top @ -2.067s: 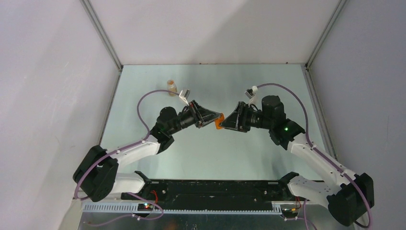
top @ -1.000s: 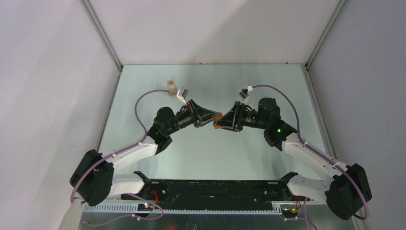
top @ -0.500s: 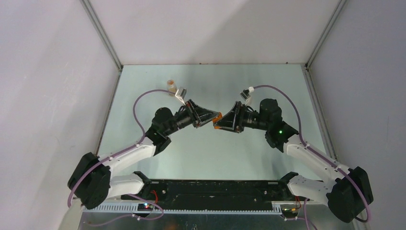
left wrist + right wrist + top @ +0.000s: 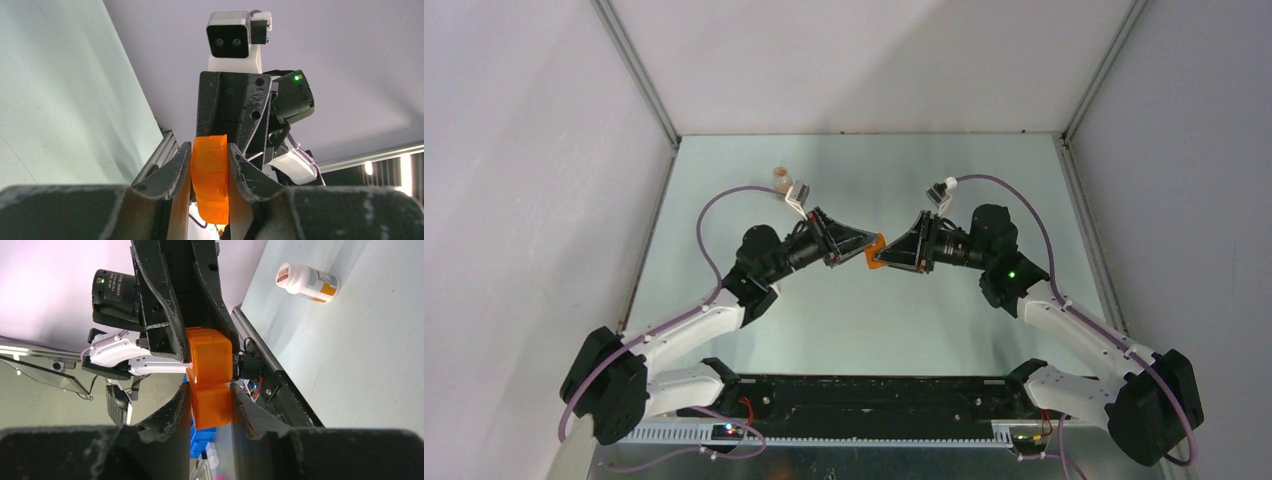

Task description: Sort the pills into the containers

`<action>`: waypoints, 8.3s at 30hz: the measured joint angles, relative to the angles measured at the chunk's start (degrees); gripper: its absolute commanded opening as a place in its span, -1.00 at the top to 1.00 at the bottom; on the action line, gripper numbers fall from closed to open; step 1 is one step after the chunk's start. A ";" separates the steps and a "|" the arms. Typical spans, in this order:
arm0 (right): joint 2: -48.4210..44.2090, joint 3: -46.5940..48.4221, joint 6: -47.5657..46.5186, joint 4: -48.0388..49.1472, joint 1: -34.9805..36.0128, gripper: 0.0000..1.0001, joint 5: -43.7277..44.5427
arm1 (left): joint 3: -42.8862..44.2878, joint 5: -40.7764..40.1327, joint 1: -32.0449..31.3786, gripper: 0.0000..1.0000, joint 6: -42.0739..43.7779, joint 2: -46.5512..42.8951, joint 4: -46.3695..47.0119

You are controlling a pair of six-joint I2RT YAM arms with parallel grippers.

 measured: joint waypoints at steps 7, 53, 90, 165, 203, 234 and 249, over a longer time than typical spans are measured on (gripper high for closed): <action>0.00 -0.98 2.80 4.04 0.02 0.61 -0.28 | -0.04 -0.35 -0.02 -0.49 0.46 -1.70 -0.35; 4.83 -4.55 17.64 21.92 -0.20 0.46 5.90 | -3.45 -1.22 0.26 1.00 0.42 -4.94 2.08; 3.89 -4.66 14.73 20.50 0.26 0.65 12.61 | -3.52 -0.68 0.09 -0.09 0.94 -5.27 -1.97; 8.90 16.63 -4.70 -36.70 25.92 -0.11 64.89 | 5.09 10.78 -0.37 1.00 32.85 4.07 -27.32; -4.74 8.22 -10.67 -20.72 -0.85 0.44 17.94 | 3.72 12.11 2.95 1.00 15.89 2.34 -13.92; 4.42 6.16 -15.32 -6.10 -6.86 0.53 8.31 | 10.67 13.57 6.16 1.00 17.49 10.05 -16.06; 7.54 6.08 -16.26 -10.84 -6.64 1.00 11.32 | 6.25 12.24 7.30 -0.87 19.65 10.01 -16.41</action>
